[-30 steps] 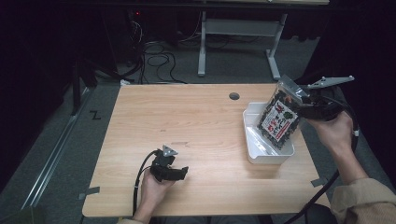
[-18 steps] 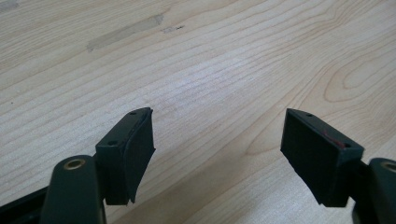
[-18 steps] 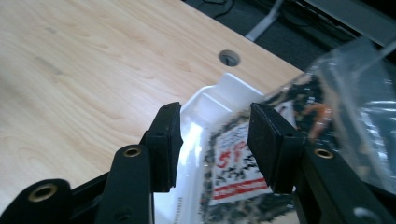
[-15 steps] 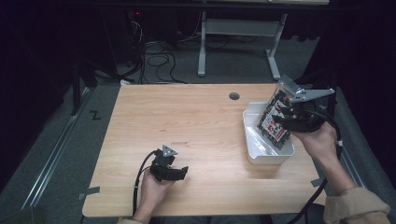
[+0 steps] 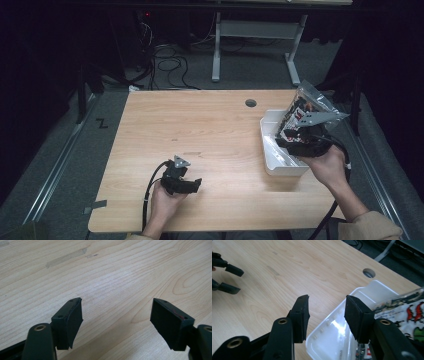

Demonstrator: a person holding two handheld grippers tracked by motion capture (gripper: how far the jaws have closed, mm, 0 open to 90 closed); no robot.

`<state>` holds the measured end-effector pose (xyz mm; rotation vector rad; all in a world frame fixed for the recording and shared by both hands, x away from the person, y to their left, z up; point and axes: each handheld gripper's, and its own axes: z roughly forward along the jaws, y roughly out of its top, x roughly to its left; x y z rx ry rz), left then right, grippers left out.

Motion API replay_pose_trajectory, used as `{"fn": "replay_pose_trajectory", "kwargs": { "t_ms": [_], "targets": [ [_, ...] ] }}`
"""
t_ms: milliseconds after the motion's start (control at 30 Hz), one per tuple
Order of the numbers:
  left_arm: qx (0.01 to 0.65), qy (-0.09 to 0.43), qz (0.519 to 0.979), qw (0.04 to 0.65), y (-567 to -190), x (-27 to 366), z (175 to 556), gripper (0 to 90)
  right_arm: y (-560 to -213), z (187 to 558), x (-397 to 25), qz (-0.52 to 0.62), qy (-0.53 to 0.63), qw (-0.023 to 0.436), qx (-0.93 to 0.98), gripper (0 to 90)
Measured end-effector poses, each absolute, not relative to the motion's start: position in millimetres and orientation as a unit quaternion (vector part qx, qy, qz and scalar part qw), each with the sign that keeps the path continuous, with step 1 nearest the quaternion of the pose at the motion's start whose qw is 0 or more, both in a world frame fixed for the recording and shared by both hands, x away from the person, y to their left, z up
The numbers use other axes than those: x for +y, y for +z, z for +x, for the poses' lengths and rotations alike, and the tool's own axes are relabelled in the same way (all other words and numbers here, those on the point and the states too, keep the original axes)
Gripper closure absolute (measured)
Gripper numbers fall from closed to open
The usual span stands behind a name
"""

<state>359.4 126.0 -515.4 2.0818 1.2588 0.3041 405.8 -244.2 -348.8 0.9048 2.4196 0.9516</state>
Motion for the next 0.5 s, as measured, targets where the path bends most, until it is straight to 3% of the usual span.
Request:
{"fn": "replay_pose_trajectory", "kwargs": {
  "t_ms": [500],
  "targets": [
    [0.475,0.116,0.802,0.342,-515.5,124.4,358.7,26.6,-396.1,387.7,-222.0,0.297,0.340,0.149,0.879,55.4]
  ]
}}
